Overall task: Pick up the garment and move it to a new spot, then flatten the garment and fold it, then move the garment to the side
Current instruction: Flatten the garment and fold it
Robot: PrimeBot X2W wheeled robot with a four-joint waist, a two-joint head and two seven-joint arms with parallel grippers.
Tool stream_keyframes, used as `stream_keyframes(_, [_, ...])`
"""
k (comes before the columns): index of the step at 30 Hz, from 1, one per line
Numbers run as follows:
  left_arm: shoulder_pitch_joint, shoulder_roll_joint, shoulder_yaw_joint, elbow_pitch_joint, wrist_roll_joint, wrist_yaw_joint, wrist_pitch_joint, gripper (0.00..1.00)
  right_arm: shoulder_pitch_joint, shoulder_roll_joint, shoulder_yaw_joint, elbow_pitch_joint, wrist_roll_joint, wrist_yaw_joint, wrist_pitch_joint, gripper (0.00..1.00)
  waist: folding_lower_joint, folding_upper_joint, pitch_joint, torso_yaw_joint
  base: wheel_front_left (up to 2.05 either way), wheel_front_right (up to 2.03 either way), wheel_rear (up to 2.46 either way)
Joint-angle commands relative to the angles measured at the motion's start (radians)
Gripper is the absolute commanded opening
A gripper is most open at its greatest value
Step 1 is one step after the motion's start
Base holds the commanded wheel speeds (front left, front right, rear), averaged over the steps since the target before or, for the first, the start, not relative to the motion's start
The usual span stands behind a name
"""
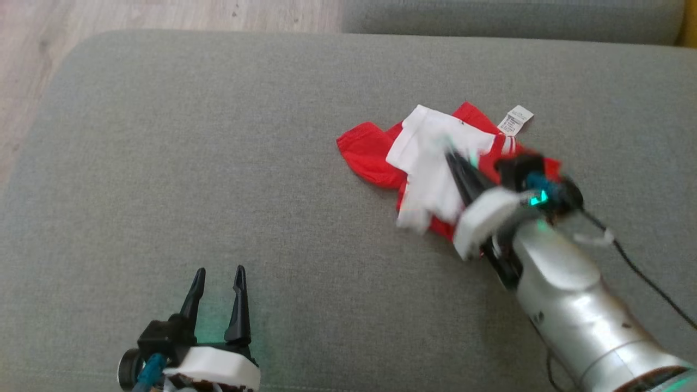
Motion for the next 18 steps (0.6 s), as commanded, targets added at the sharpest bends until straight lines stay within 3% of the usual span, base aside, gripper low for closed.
stream_keyframes(1, [-0.011, 0.0, 0.032, -0.029, -0.001, -0.003, -0.008, 1.0, -0.059, 0.015, 0.003, -0.12, 0.013, -0.001, -0.017, 0.0, -0.0001, 0.0, -0.011, 0.006, 0.0, 0.0, 0.0])
stream_keyframes(7, [-0.005, 0.0, 0.019, -0.034, 0.0, -0.007, -0.008, 1.0, -0.073, 0.015, 0.022, -0.44, 0.063, -0.001, -0.018, 0.0, -0.0001, 0.0, -0.047, 0.045, 0.0, 0.0, 0.0])
stream_keyframes(12, [0.003, 0.0, -0.003, -0.029, -0.001, -0.01, -0.008, 1.0, -0.17, 0.015, 0.032, -0.573, 0.099, -0.001, -0.018, 0.0, -0.0001, 0.0, -0.065, 0.117, 0.0, 0.0, 0.0])
stream_keyframes(18, [0.018, 0.0, -0.014, -0.022, -0.01, -0.006, -0.008, 1.0, -0.28, 0.015, -0.052, -0.696, 0.119, -0.001, -0.018, 0.0, -0.0001, 0.0, -0.068, 0.196, 0.0, 0.0, 0.0])
